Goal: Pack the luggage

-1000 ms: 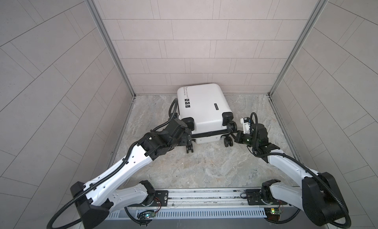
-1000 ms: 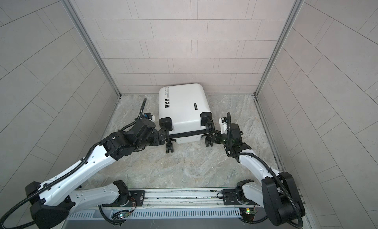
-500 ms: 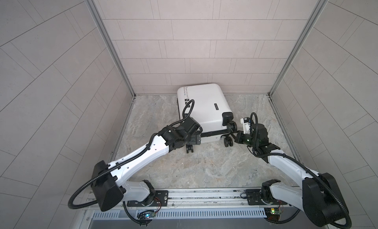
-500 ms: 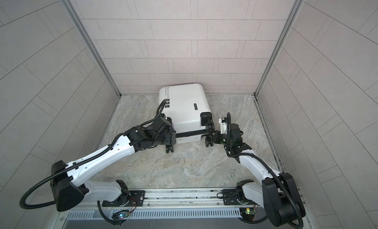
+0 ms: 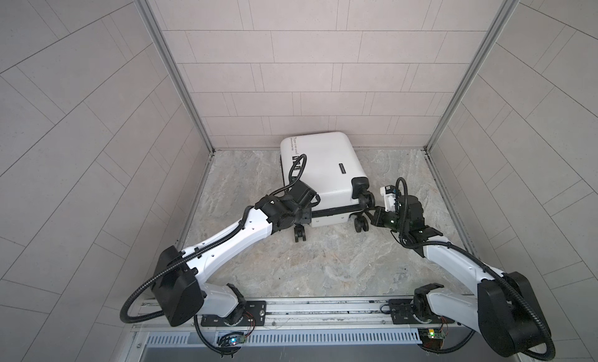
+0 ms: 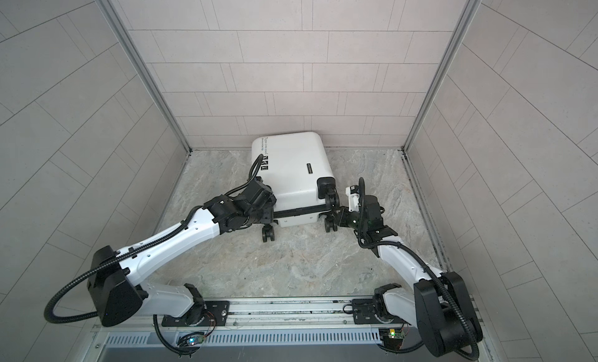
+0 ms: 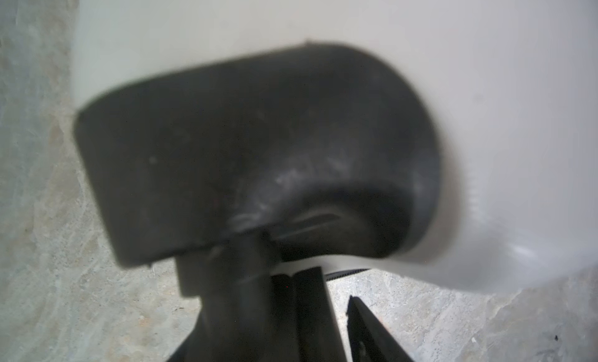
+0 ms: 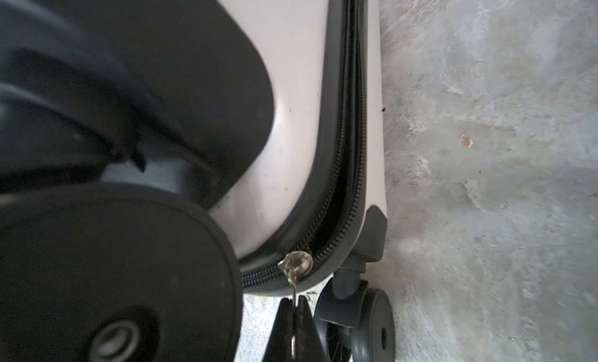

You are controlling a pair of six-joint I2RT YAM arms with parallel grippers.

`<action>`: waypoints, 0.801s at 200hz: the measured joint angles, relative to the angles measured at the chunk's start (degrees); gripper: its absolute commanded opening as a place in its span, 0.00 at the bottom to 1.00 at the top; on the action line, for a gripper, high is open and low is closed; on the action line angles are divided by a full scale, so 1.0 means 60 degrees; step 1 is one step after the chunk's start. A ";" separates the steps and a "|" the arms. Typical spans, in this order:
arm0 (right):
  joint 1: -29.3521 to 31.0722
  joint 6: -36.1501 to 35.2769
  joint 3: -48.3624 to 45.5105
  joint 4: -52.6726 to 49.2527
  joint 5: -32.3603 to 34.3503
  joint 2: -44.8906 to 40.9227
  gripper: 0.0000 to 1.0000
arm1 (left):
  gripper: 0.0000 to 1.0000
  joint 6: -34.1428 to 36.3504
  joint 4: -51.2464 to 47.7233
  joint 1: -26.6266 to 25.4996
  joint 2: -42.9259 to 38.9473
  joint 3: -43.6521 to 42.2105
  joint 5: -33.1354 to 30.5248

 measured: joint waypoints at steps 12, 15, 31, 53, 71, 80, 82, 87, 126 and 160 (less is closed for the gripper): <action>0.0000 -0.0004 0.0004 0.0018 0.0000 0.0018 0.00 | 0.26 -0.0204 -0.0113 0.0051 0.0007 -0.0004 -0.0058; 0.0000 -0.0004 0.0004 0.0022 -0.0004 0.0025 0.00 | 0.21 -0.0310 -0.0186 0.0055 0.0004 -0.0004 -0.0160; 0.0004 -0.0015 0.0007 -0.0051 -0.0087 0.0073 0.00 | 0.00 -0.0514 -0.0135 0.0229 0.0022 -0.0004 -0.0412; 0.0018 -0.0055 0.0026 -0.0084 -0.0109 0.0135 0.00 | 0.00 -0.0397 -0.0175 0.0255 0.0051 0.0044 -0.0459; 0.0018 -0.0095 0.0102 -0.0208 -0.0098 0.0146 0.00 | 0.00 -0.0299 -0.0299 0.0255 0.0055 0.0087 -0.0503; 0.0022 -0.0124 0.0131 -0.0277 -0.0109 0.0149 0.00 | 0.00 -0.0248 -0.0364 0.0251 0.0055 0.0087 -0.0561; 0.0025 -0.0138 0.0138 -0.0295 -0.0109 0.0149 0.00 | 0.00 -0.0240 -0.0372 0.0251 0.0055 0.0091 -0.0568; 0.0033 -0.0153 0.0157 -0.0335 -0.0102 0.0149 0.00 | 0.00 -0.0215 -0.0386 0.0251 0.0051 0.0091 -0.0597; 0.0036 -0.0321 0.0353 -0.0681 0.0000 0.0182 0.00 | 0.00 -0.0076 -0.0379 0.0251 -0.0080 -0.0004 -0.0765; 0.0015 -0.0470 0.0696 -0.0892 0.0171 0.0455 0.00 | 0.00 -0.0011 -0.0594 0.0306 -0.0470 -0.0277 -0.0812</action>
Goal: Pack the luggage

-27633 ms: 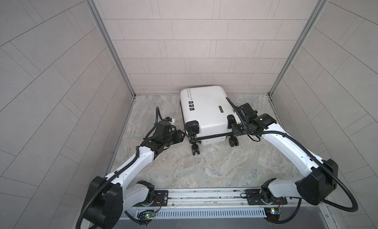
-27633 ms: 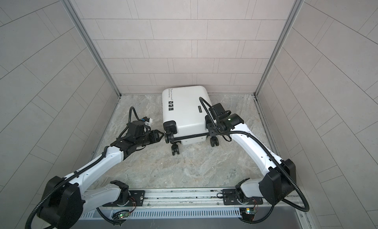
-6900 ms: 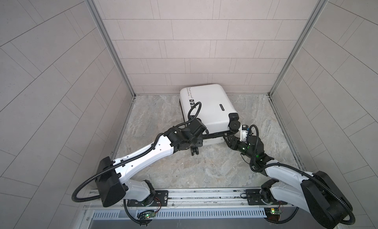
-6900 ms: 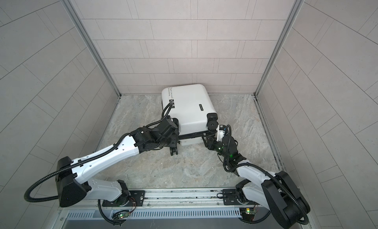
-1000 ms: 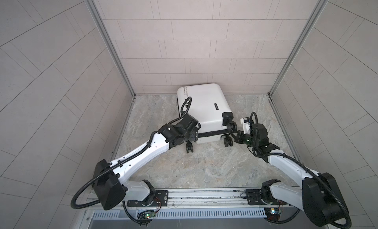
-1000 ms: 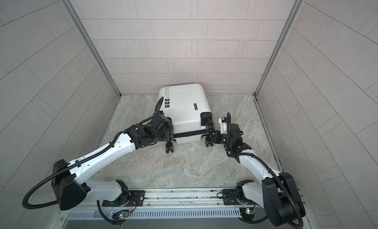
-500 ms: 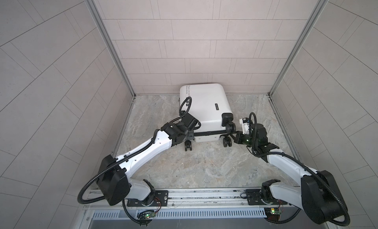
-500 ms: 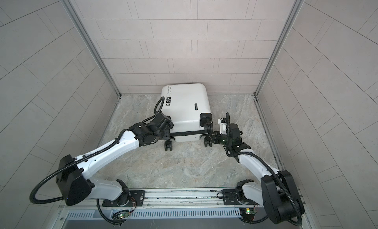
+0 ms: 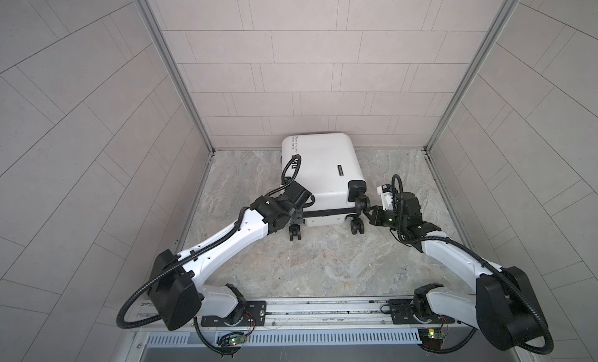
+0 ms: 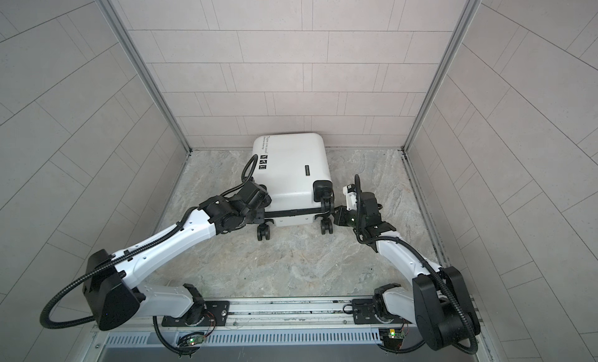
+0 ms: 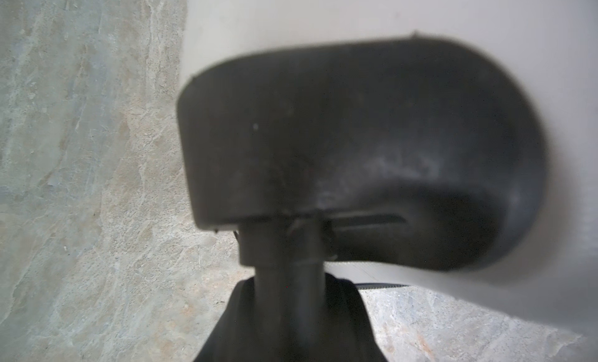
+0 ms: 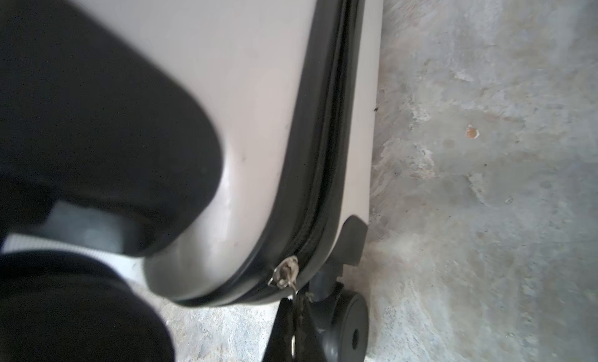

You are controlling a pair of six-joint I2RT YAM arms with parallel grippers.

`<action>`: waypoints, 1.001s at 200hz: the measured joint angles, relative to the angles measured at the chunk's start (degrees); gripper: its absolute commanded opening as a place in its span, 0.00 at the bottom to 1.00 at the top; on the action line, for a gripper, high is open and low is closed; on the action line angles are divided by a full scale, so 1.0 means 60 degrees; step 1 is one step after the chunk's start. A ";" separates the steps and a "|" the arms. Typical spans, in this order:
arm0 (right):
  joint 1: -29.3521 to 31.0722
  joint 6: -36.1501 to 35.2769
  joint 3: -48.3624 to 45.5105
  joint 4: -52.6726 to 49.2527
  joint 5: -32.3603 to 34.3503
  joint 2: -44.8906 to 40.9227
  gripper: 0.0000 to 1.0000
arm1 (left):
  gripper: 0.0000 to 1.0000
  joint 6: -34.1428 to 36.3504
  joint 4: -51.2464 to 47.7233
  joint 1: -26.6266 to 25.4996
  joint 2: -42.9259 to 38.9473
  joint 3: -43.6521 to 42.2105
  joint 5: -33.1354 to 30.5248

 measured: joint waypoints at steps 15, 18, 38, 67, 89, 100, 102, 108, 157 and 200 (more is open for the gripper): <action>-0.0025 -0.0066 0.0182 -0.0018 0.0120 0.0178 0.00 | 0.00 0.0080 -0.0178 0.0062 -0.0189 -0.0106 0.0029; -0.0025 -0.0069 0.0197 -0.0018 0.0127 0.0204 0.00 | 0.00 0.0091 -0.0189 0.0066 -0.0219 -0.0127 0.0036; -0.0047 -0.0142 0.0393 -0.0091 0.0117 0.0419 0.00 | 0.00 0.0178 -0.0248 0.0124 -0.0342 -0.0204 0.0109; -0.0091 -0.0197 0.0827 -0.0153 -0.0029 0.0943 0.00 | 0.00 0.0240 -0.0229 0.0248 -0.0375 -0.0237 0.0146; -0.0113 -0.0222 0.1253 -0.0113 -0.0270 0.1479 0.00 | 0.00 0.0222 -0.0233 0.0346 -0.0375 -0.0244 0.0109; -0.0113 -0.0244 0.1472 -0.0117 -0.0386 0.1741 0.00 | 0.00 0.0219 -0.0248 0.0393 -0.0375 -0.0248 0.0106; -0.0113 -0.0248 0.1515 -0.0117 -0.0412 0.1785 0.00 | 0.00 0.0215 -0.0251 0.0401 -0.0375 -0.0248 0.0102; -0.0113 -0.0259 0.1639 -0.0117 -0.0474 0.1927 0.00 | 0.00 0.0208 -0.0259 0.0430 -0.0375 -0.0248 0.0087; -0.0127 -0.0412 0.2375 -0.0251 -0.1075 0.2747 0.00 | 0.44 0.0149 -0.0375 0.0670 -0.0423 -0.0251 0.0029; -0.0204 -0.0503 0.2492 -0.0488 -0.0790 0.2841 0.45 | 0.69 0.0729 -0.1257 0.0634 -0.1042 0.0047 0.0204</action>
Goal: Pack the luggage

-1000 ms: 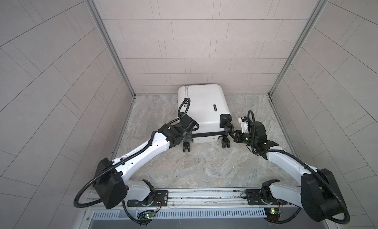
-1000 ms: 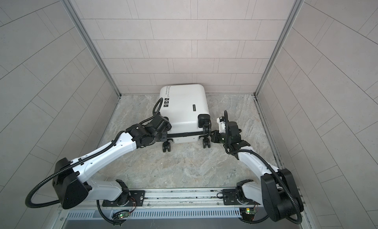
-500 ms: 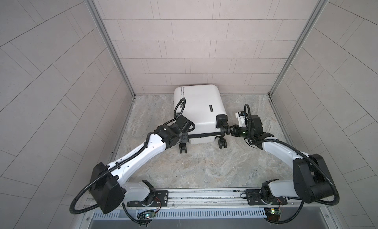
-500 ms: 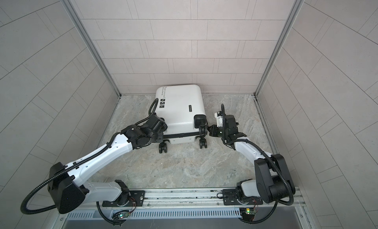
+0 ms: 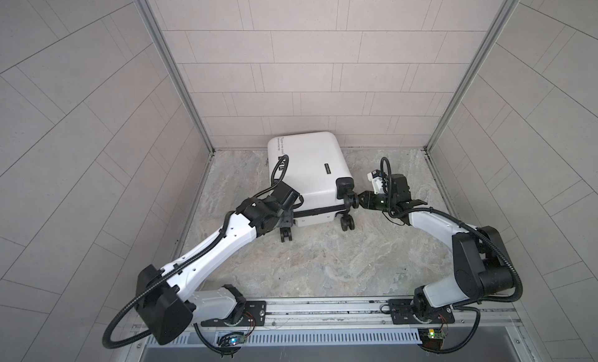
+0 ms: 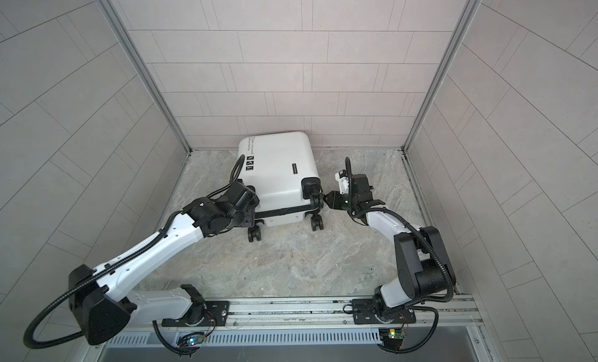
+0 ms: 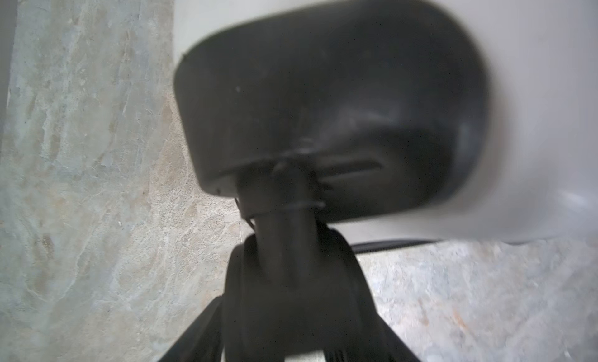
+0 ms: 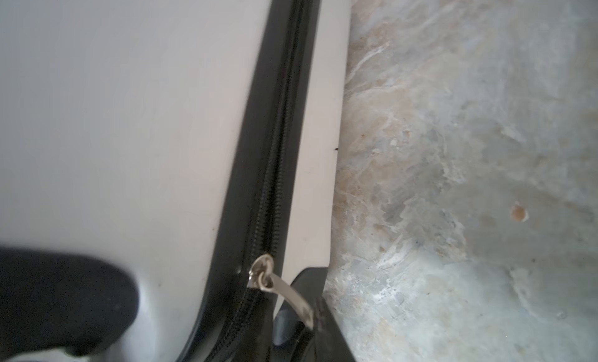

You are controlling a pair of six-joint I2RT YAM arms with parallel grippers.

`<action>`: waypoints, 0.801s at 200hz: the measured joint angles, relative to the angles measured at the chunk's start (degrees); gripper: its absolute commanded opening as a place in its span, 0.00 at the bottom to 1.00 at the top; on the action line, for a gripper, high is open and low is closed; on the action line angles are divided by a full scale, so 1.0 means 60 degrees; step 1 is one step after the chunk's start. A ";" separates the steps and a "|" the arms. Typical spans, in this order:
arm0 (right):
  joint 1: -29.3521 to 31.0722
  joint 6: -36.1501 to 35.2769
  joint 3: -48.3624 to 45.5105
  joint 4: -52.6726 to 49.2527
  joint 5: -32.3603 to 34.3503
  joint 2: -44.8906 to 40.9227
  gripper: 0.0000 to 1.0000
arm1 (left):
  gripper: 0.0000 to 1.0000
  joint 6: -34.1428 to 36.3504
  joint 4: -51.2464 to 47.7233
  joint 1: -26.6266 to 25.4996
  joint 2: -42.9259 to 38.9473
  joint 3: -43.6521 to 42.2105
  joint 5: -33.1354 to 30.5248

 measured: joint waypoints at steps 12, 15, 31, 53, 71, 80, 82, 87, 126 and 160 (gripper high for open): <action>-0.0015 -0.0051 -0.0018 -0.0127 0.0229 -0.0066 0.49 | 0.70 0.0109 -0.0219 -0.0011 -0.0240 0.0324 0.0022; -0.0015 -0.0095 -0.0029 -0.0157 0.0299 -0.0091 0.50 | 0.70 0.0160 -0.0273 -0.0011 -0.0299 0.0433 0.0022; -0.0018 -0.0135 -0.0157 -0.0353 0.0616 -0.0401 0.53 | 0.71 0.0248 -0.0550 -0.0036 -0.0561 0.0962 0.0015; -0.0018 -0.0131 -0.0317 -0.0605 0.0969 -0.0874 0.53 | 0.72 0.0277 -0.0911 -0.0219 -0.0772 0.1723 -0.0073; -0.0015 -0.0124 -0.0433 -0.0619 0.1162 -0.0973 0.53 | 0.74 0.0248 -0.1067 -0.0652 -0.0790 0.2178 -0.0168; -0.0018 -0.0095 -0.0539 -0.0597 0.1217 -0.0929 0.52 | 0.75 0.0215 -0.1096 -0.0947 -0.0725 0.2361 -0.0222; -0.0018 -0.0087 -0.0572 -0.0594 0.1228 -0.0918 0.52 | 0.75 0.0197 -0.1096 -0.1013 -0.0703 0.2393 -0.0240; -0.0018 -0.0051 -0.0648 -0.0572 0.1249 -0.0867 0.51 | 0.76 0.0160 -0.1093 -0.1202 -0.0634 0.2481 -0.0259; 0.0047 0.0368 -0.1326 -0.0025 0.1311 -0.0091 0.49 | 0.81 -0.0222 -0.0415 -0.2175 0.0055 0.2586 0.0186; 0.0419 0.0834 -0.1778 0.0710 0.1311 0.0656 0.48 | 0.81 -0.0754 0.0729 -0.2226 0.0204 0.2091 0.0831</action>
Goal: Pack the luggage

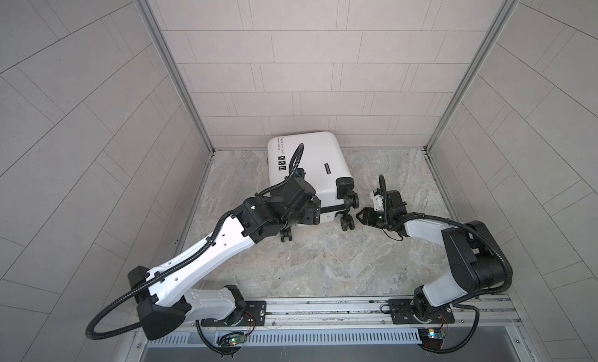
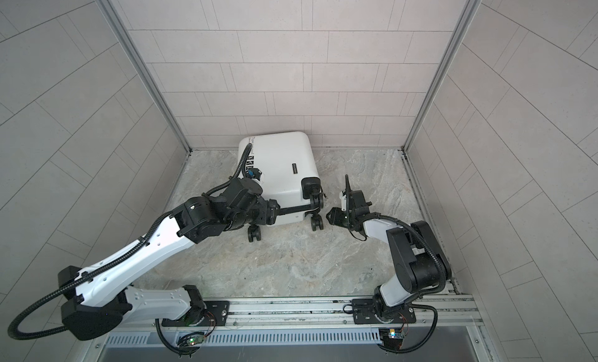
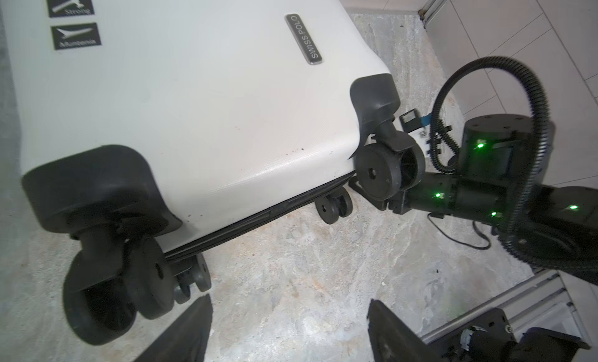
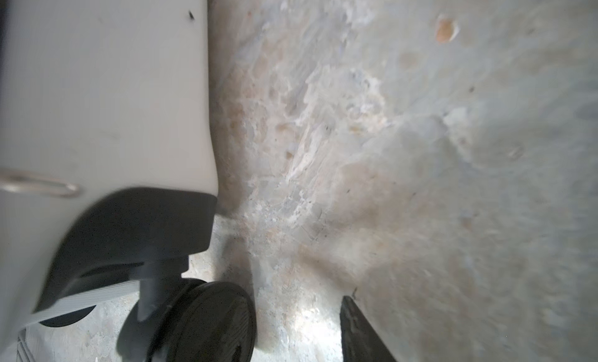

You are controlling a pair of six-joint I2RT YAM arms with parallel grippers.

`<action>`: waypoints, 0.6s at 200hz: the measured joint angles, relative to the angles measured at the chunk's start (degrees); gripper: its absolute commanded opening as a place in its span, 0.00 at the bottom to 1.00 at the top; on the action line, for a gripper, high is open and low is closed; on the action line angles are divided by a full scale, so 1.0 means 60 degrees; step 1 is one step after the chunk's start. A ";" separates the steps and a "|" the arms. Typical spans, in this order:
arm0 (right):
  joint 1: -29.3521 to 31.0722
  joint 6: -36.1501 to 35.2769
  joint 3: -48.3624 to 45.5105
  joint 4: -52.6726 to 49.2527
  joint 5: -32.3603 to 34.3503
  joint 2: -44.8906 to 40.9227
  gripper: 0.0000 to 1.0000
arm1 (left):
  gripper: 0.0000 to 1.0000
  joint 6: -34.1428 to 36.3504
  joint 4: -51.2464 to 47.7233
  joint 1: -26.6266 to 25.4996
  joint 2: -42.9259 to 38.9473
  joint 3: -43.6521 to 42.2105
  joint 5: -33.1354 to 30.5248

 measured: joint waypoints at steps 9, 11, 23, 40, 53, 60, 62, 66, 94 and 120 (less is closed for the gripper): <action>0.0113 0.0131 -0.0076 0.0295 -0.0015 0.0109 0.48 | 0.81 -0.0109 0.0244 0.0000 0.0022 -0.0095 0.0135; 0.0135 0.0164 -0.0076 0.0342 -0.0007 0.0120 0.48 | 0.81 -0.0138 0.0302 0.0000 0.0029 -0.0113 0.0164; 0.0299 0.0368 -0.0193 0.0758 0.0007 0.0171 0.48 | 0.85 -0.0251 0.0579 -0.0011 0.0098 -0.0186 0.0321; 0.0554 0.0670 -0.0463 0.1311 0.0120 0.0171 0.48 | 0.88 -0.0350 0.0874 -0.0022 0.0270 -0.0229 0.0484; 0.0718 0.0911 -0.0619 0.1719 0.0328 0.0171 0.48 | 0.89 -0.0415 0.1016 -0.0058 0.0401 -0.0244 0.0543; 0.0834 0.1031 -0.0692 0.1902 0.0452 0.0171 0.48 | 0.89 -0.0430 0.1075 -0.0066 0.0463 -0.0244 0.0568; 0.0871 0.1064 -0.0714 0.1949 0.0499 0.0171 0.48 | 0.89 -0.0437 0.1089 -0.0066 0.0481 -0.0248 0.0576; 0.0965 0.1147 -0.0743 0.2040 0.0568 0.0171 0.48 | 0.89 -0.0441 0.1107 -0.0069 0.0510 -0.0248 0.0586; 0.1759 0.1668 -0.0991 0.2616 0.0969 0.0171 0.48 | 0.89 -0.0452 0.1118 -0.0084 0.0616 -0.0248 0.0572; 0.2685 0.2109 -0.1045 0.2827 0.1297 0.0171 0.48 | 0.90 -0.0419 0.0958 -0.0127 0.0692 -0.0248 0.0386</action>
